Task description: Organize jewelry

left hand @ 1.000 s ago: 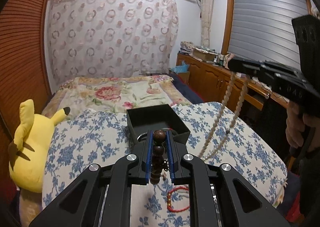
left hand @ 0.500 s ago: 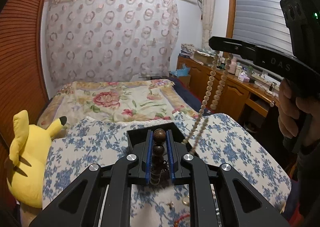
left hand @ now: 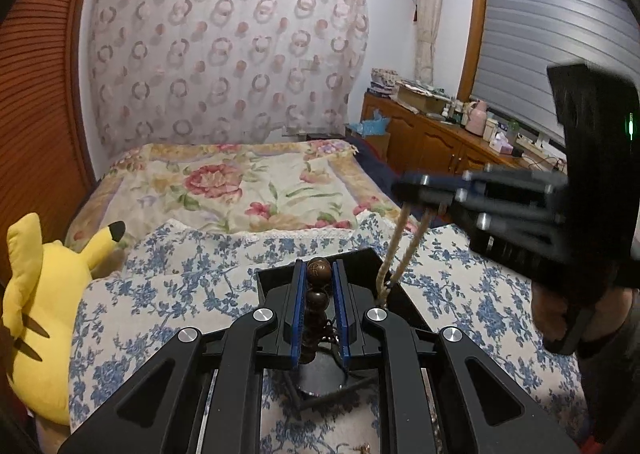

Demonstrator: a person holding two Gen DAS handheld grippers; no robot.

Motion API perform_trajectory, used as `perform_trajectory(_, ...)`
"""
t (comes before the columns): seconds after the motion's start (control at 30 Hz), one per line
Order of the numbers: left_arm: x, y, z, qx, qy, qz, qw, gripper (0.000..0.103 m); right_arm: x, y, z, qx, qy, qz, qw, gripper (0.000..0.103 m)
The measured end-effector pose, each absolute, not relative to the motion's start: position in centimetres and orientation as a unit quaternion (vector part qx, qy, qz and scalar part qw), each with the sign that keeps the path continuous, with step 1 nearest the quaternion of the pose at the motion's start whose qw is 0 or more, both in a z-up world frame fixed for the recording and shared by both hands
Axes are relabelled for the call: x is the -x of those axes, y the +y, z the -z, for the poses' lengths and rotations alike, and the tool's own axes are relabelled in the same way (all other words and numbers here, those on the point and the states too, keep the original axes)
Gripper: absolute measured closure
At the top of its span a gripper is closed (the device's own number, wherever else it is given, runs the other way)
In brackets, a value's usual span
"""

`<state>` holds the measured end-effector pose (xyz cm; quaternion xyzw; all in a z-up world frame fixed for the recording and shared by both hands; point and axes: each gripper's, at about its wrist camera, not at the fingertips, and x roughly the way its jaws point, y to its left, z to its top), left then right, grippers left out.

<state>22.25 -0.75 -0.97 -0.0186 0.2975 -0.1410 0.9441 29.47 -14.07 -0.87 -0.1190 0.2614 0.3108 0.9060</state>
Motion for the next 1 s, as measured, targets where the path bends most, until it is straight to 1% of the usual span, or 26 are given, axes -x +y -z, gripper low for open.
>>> perform_trajectory(0.2,-23.8,-1.4,1.8,0.015,0.31,0.14,0.94,0.091,-30.3,-14.6,2.8,0.098,0.288,-0.322,0.897,0.094)
perform_trajectory(0.37,-24.7,-1.7,2.5,0.014,0.319,0.138,0.937,0.091,-30.5,-15.1,3.0,0.096,0.289,-0.322,0.896,0.093)
perform_trajectory(0.43,-24.9,-1.8,2.7,0.014,0.322,0.138,0.936,0.091,-30.5,-15.5,3.0,0.093,0.288,-0.319,0.898,0.083)
perform_trajectory(0.47,-24.9,-1.9,2.8,0.013,0.323,0.138,0.936,0.091,-30.5,-15.6,2.9,0.092,0.287,-0.318,0.899,0.082)
perform_trajectory(0.73,-25.1,-2.0,3.1,0.009,0.328,0.133,0.935,0.091,-29.4,-16.6,2.9,0.097,0.287,-0.308,0.902,0.082)
perform_trajectory(1.0,-23.4,-1.7,2.6,0.007,0.323,0.133,0.937,0.09,-27.5,-17.6,3.0,0.098,0.29,-0.298,0.904,0.082)
